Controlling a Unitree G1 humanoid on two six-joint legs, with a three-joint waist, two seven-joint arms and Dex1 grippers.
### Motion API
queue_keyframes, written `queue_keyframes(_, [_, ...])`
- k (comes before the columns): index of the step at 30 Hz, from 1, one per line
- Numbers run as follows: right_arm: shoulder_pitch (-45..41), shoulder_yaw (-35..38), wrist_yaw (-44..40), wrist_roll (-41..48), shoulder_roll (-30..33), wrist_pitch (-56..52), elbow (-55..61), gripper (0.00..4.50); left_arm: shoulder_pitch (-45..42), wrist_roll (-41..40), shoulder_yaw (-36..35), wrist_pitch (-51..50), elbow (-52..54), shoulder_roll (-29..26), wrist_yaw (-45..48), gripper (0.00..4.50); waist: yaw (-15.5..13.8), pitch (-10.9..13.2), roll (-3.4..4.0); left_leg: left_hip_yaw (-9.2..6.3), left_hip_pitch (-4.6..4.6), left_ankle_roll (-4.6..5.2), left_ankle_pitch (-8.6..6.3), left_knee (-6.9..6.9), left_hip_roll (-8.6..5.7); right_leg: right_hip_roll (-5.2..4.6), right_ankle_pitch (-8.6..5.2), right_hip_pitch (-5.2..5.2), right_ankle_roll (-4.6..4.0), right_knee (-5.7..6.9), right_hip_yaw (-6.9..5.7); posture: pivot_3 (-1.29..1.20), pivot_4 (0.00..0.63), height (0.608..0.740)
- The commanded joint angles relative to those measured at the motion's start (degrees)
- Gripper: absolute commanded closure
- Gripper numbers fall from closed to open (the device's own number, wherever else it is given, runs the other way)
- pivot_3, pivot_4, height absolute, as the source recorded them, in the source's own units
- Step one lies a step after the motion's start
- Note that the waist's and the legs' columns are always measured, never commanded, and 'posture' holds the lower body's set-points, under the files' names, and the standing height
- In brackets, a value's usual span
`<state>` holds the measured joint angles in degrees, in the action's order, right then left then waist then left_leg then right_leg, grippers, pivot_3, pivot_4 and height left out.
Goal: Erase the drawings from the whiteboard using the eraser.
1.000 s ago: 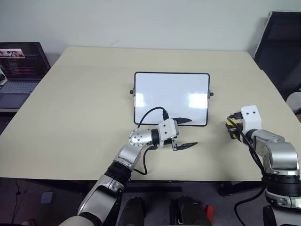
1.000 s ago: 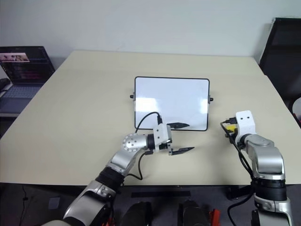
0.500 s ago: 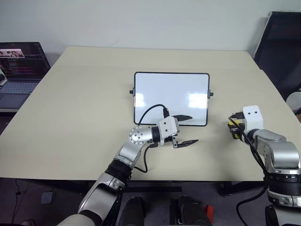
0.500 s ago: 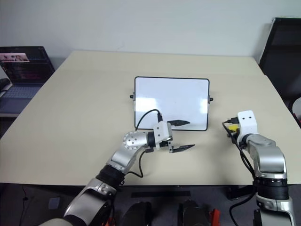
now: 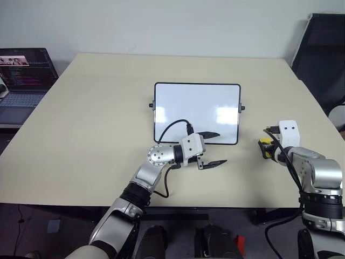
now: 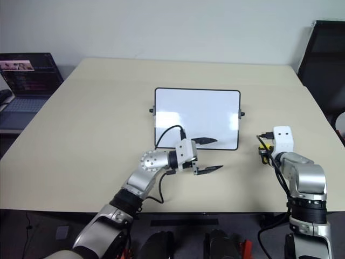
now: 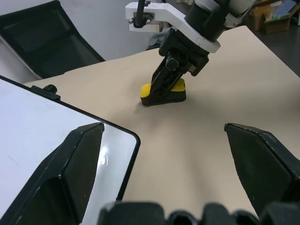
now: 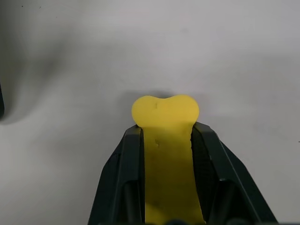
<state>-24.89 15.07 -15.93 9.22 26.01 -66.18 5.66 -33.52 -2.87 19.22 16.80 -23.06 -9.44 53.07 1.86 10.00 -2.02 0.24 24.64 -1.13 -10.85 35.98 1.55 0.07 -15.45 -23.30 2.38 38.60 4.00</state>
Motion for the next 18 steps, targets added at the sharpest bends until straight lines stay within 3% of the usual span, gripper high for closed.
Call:
queue_keyframes(1, [-2.1, 3.3, 0.6, 1.8, -0.1, -1.6, -0.4, 3.48, -1.1, 0.0, -0.6, 1.2, 0.7, 0.1, -0.4, 0.00, 0.0, 0.0, 0.00, 0.00, 0.00, 0.00, 0.00, 0.00, 0.00, 0.00, 0.00, 0.00, 0.00, 0.01, 0.00, 0.00, 0.150, 0.740])
queue_keyframes(15, [-4.7, 4.6, -1.3, 5.4, 2.9, -3.2, -4.8, 3.48, -1.3, -0.4, -0.9, 0.3, 1.6, 0.9, -0.6, 0.00, 0.0, 0.0, 0.00, 0.00, 0.00, 0.00, 0.00, 0.00, -0.01, 0.00, 0.00, 0.00, 0.00, 0.01, 0.00, 0.00, 0.150, 0.740])
queue_keyframes(16, [-4.9, 4.7, -1.3, 5.6, 2.9, -3.1, -5.1, 3.14, -1.5, -0.4, -0.9, 0.3, 1.6, 1.0, -0.6, 0.00, 0.0, 0.0, 0.00, 0.01, 0.00, 0.00, 0.00, 0.00, -0.01, 0.01, 0.00, 0.00, 0.00, 0.00, 0.01, 0.00, 0.150, 0.740])
queue_keyframes(18, [-5.0, 4.7, -1.2, 5.9, 3.1, -3.0, -5.4, 3.14, -1.6, -0.3, -0.9, 0.3, 1.5, 1.0, -0.6, 0.00, 0.0, 0.0, 0.00, 0.01, 0.00, 0.00, 0.00, 0.00, -0.01, 0.00, 0.00, 0.00, 0.00, 0.01, 0.01, 0.00, 0.150, 0.740])
